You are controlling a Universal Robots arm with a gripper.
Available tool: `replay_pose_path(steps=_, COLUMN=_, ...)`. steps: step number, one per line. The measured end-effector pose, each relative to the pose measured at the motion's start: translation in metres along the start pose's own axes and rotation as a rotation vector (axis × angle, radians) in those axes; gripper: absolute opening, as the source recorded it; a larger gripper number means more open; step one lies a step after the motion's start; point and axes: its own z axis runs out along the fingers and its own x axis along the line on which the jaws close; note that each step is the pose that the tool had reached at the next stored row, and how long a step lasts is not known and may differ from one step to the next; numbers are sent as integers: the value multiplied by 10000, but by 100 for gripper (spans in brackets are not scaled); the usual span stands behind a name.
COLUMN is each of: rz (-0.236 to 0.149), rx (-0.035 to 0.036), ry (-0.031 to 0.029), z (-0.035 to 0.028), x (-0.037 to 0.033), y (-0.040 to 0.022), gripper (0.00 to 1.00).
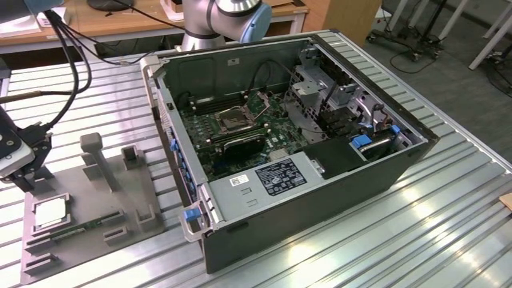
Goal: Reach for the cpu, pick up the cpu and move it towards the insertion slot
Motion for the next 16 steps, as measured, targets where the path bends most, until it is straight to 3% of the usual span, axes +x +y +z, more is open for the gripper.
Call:
replay_pose_path(steps=7, rz=-1, rx=0, ry=0, z=23, x=0, y=-42, gripper=11)
replay_pose_path(steps=16, rz=0, rx=0, ry=0, z=105, x=1, y=-102, gripper=11)
